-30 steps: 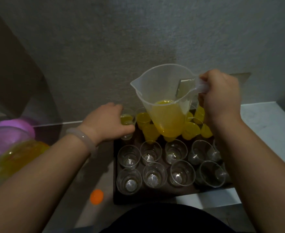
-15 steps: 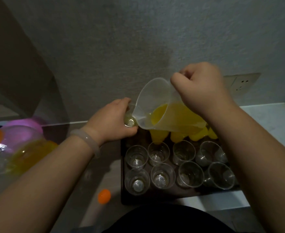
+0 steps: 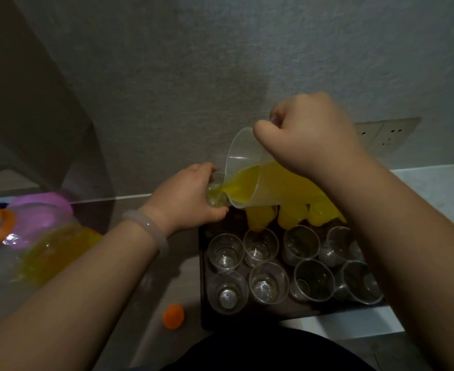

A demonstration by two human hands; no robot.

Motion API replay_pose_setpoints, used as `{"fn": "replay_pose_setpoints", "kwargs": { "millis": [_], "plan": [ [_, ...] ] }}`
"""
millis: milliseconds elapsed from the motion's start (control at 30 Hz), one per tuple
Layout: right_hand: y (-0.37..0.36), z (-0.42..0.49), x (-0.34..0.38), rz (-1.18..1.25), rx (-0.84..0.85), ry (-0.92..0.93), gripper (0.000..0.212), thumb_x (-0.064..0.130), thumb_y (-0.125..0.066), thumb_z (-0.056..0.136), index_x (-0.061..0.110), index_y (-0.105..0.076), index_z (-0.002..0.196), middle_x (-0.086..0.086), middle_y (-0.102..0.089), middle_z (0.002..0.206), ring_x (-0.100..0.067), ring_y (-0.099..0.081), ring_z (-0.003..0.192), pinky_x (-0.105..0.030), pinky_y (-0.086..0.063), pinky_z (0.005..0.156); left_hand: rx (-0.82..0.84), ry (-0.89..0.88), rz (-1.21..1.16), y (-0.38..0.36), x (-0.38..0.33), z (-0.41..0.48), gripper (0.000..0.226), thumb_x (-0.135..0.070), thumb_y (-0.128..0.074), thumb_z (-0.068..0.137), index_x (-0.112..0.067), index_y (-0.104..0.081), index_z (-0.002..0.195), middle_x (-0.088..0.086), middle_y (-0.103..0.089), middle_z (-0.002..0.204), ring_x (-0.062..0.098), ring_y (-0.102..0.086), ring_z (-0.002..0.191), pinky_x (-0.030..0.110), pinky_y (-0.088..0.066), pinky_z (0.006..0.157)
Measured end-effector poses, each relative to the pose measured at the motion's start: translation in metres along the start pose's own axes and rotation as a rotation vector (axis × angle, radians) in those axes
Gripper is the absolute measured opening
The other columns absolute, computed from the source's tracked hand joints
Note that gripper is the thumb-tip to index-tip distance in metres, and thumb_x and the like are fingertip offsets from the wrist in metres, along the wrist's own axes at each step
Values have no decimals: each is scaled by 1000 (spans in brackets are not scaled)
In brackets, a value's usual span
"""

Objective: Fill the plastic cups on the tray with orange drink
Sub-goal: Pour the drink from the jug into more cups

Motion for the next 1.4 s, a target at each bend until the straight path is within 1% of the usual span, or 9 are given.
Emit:
{"fn": "replay_pose_setpoints", "kwargs": {
  "millis": [267, 533, 800, 1100, 1200, 1300, 1400],
  "plan": [
    [-2, 4, 8, -87, 4, 43, 37, 38, -47, 83, 14, -45, 55, -2, -41, 52, -17, -37, 49, -25, -19, 48, -3, 7, 9, -3, 4, 0, 75, -44, -75, 69, -16, -46, 132, 3, -55, 128, 18, -53, 117, 23, -39, 91],
    [-1, 4, 12, -73, 23, 51, 39, 37, -48, 84, 18, -37, 52, -1, -36, 51, -16, -33, 48, -25, -18, 49, -5, 6, 32, -4, 3, -2, 75, -47, -75, 68, -15, -49, 130, 3, -58, 124, 20, -54, 115, 25, -41, 91],
    [1, 1, 17, -76, 31, 69, 39, 35, -48, 85, 18, -36, 51, 0, -35, 50, -15, -32, 47, -25, -17, 48, -2, 18, 38, -4, 4, -4, 77, -49, -75, 66, -17, -49, 131, 3, -58, 124, 21, -55, 114, 29, -45, 92],
    [5, 1, 18, -85, 10, 63, 38, 37, -48, 84, 18, -39, 52, 0, -38, 51, -14, -36, 49, -24, -18, 48, -3, 20, 29, -3, 3, -6, 75, -48, -75, 67, -16, -49, 130, 4, -59, 123, 22, -56, 113, 31, -45, 93],
    [5, 0, 17, -72, 4, 57, 38, 36, -48, 84, 18, -39, 52, 1, -38, 51, -14, -35, 49, -24, -18, 48, -8, 18, 27, -1, 2, -7, 74, -48, -75, 68, -16, -49, 130, 4, -59, 123, 21, -55, 113, 29, -44, 92],
    [5, 0, 14, -55, 5, 54, 37, 36, -48, 84, 14, -44, 54, -1, -39, 50, -16, -36, 47, -24, -19, 48, -13, 23, 17, 1, 2, -8, 72, -47, -75, 69, -17, -50, 130, 3, -59, 123, 19, -55, 113, 26, -43, 90],
    [3, 0, 11, -38, 5, 50, 36, 36, -48, 83, 11, -47, 57, -3, -40, 50, -17, -37, 48, -25, -21, 47, -19, 27, 6, 3, 1, -9, 67, -46, -75, 68, -18, -53, 125, 3, -60, 120, 19, -56, 111, 28, -45, 89]
  ]
}}
Point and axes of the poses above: each hand's wrist, its own z-axis towards the middle knuckle, its own y-axis out of the back of the hand, x = y × z, the point moved 9 cm from there along z, towards the middle knuckle
